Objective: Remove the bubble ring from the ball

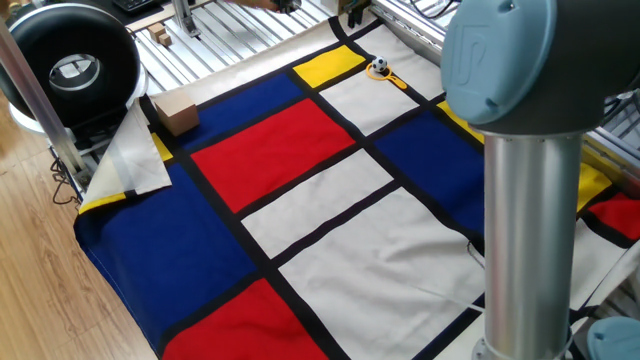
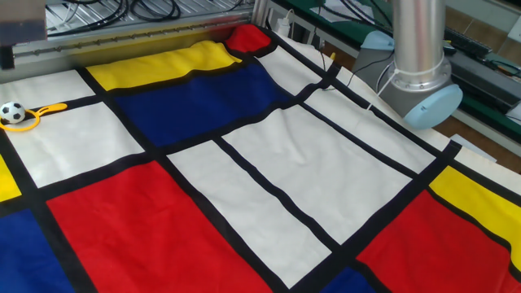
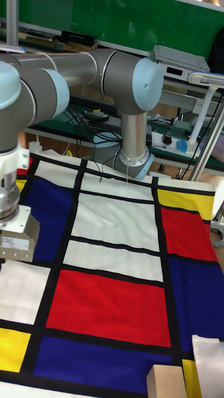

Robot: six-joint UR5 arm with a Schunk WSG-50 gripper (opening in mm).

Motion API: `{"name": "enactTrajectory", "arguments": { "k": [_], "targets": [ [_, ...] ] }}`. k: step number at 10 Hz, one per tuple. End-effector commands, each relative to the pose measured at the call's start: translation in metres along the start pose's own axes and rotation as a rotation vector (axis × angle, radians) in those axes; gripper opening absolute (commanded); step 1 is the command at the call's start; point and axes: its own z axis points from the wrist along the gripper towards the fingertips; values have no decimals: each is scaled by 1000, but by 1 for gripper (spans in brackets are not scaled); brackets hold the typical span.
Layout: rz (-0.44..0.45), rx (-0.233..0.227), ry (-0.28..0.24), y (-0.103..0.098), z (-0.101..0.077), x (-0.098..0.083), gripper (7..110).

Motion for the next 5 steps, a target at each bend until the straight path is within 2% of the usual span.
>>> {"name": "enactTrajectory", "arguments": {
  "k": [1,2,3,4,5],
  "targets": [
    [-34,-45,14,-10,-2,10,7],
    [-25,-36,16,-18,3,13,7],
    [-22,-29,-10,-25,16,13,7],
    [-27,-39,-55,-23,18,4,7],
    [-14,-10,-38,-30,18,8,7]
  ]
}}
